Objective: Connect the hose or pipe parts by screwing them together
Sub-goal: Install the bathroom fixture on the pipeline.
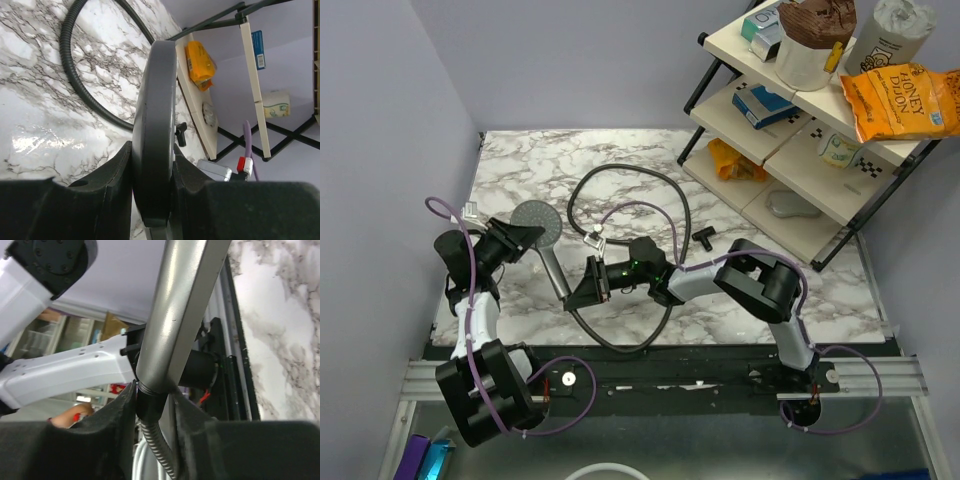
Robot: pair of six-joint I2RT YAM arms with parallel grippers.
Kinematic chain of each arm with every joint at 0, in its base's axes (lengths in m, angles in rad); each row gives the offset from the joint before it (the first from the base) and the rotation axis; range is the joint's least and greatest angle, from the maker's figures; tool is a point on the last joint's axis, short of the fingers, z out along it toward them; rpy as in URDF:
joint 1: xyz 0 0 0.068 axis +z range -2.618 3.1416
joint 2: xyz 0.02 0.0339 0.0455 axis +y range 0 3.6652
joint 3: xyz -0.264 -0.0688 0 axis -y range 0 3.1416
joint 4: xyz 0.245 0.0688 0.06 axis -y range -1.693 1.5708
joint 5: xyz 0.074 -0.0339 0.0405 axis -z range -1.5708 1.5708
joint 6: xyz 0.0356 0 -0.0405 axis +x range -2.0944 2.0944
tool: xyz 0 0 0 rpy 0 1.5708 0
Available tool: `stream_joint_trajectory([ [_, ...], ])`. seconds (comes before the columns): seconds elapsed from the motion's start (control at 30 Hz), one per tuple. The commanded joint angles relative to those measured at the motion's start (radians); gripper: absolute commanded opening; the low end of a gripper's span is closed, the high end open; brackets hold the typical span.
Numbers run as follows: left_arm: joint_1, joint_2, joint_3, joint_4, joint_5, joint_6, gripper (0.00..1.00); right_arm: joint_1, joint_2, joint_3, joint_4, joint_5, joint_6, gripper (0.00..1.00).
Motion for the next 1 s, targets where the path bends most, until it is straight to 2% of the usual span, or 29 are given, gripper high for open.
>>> stream_joint_trajectory([
  [0.0,-0.015,-0.006,-0.022,0.014,0.105,-0.065,0.00,-0.011,-0.029,-0.037,0.302,-0.062,0.045,0.61],
  [0.03,-0.015,-0.006,-0.020,0.016,0.105,-0.063,0.00,-0.024,-0.067,-0.048,0.186,-0.056,0.011,0.99],
  [0.1,-0.013,-0.001,-0.017,0.019,0.108,-0.065,0.00,-0.039,-0.127,-0.071,0.041,-0.042,-0.117,1.00],
  [0.13,-0.013,0.000,-0.017,0.022,0.110,-0.066,0.00,-0.057,-0.197,-0.082,-0.146,-0.008,-0.171,1.00],
  [0.17,-0.013,0.003,-0.016,0.026,0.114,-0.066,0.00,-0.065,-0.235,-0.077,-0.256,0.019,-0.233,1.00],
  [0.2,-0.013,0.014,-0.011,0.045,0.120,-0.065,0.00,-0.068,-0.269,-0.064,-0.380,0.055,-0.378,1.00],
  [0.23,-0.017,0.023,-0.008,0.066,0.131,-0.063,0.00,-0.070,-0.311,0.005,-0.664,0.158,-0.459,1.00],
  [0.3,-0.033,0.087,0.012,0.196,0.200,-0.063,0.00,-0.065,-0.386,0.079,-0.900,0.284,-0.633,1.00],
  [0.33,-0.038,0.117,0.027,0.230,0.231,-0.053,0.00,-0.064,-0.412,0.100,-1.050,0.393,-0.666,1.00],
  [0.37,-0.041,0.152,0.041,0.281,0.267,-0.077,0.00,-0.062,-0.474,0.104,-1.081,0.438,-0.689,1.00],
  [0.43,-0.047,0.258,0.055,0.614,0.375,-0.222,0.00,-0.064,-0.538,0.078,-1.107,0.522,-0.727,1.00],
  [0.47,-0.049,0.296,0.047,0.801,0.387,-0.466,0.00,-0.065,-0.570,0.055,-1.116,0.542,-0.735,1.00],
  [0.5,-0.050,0.372,0.041,1.223,0.386,-0.634,0.00,-0.064,-0.611,0.047,-1.124,0.556,-0.752,1.00],
  [0.53,-0.059,0.412,0.058,1.367,0.377,-0.760,0.00,-0.064,-0.630,0.042,-1.144,0.582,-0.756,1.00],
  [0.6,-0.081,0.440,0.114,1.369,0.372,-0.812,0.00,-0.065,-0.645,0.036,-1.161,0.595,-0.769,1.00],
  [0.77,-0.118,0.306,0.132,1.356,0.279,-0.712,0.00,-0.064,-0.678,0.001,-1.173,0.606,-0.769,1.00],
  [0.87,-0.128,0.200,0.141,1.202,0.249,-0.538,0.00,-0.062,-0.693,-0.019,-1.170,0.612,-0.766,1.00],
  [0.9,-0.127,0.131,0.151,1.027,0.242,-0.445,0.00,-0.065,-0.697,-0.024,-1.167,0.615,-0.766,1.00],
  [0.93,-0.128,0.091,0.161,0.917,0.233,-0.258,0.00,-0.062,-0.701,-0.030,-1.161,0.615,-0.766,1.00],
  [0.97,-0.132,0.054,0.168,0.807,0.225,-0.140,0.00,-0.064,-0.705,-0.030,-1.162,0.618,-0.766,1.00],
])
